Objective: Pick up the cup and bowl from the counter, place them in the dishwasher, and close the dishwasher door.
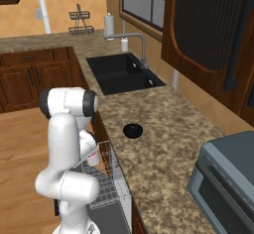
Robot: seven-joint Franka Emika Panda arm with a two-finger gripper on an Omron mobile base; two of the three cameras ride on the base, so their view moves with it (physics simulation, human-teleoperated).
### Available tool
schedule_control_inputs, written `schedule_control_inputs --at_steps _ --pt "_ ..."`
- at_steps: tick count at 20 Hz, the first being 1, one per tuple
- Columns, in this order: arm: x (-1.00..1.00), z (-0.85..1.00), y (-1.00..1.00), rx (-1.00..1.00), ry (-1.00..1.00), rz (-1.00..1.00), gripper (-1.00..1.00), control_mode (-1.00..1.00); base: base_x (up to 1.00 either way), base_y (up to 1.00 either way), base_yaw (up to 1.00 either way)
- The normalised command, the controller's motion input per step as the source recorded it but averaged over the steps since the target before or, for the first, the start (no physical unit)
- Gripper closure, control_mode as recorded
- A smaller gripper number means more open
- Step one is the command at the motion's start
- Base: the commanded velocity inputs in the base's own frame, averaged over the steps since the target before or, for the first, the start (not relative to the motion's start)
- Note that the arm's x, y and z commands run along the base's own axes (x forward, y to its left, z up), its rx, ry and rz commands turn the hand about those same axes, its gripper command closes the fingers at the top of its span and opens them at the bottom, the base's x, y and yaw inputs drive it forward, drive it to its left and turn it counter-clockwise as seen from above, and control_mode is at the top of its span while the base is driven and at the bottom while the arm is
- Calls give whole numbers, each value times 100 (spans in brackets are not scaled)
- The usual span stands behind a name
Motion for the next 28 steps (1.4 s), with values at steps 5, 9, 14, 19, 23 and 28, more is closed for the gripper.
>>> schedule_control_inputs --at_steps 5,9,14,19,23,28 --pt "42 -64 11 -5 0 4 100 -100 0 0 0" --pt "37 -69 24 -7 1 1 100 -100 0 0 0" --pt "18 -52 1 -3 1 0 100 -100 0 0 0" --pt "0 -31 0 0 3 0 100 -100 0 0 0" --pt "0 -43 4 -2 6 3 100 -100 0 0 0" --pt "0 -38 1 0 3 4 100 -100 0 0 0"
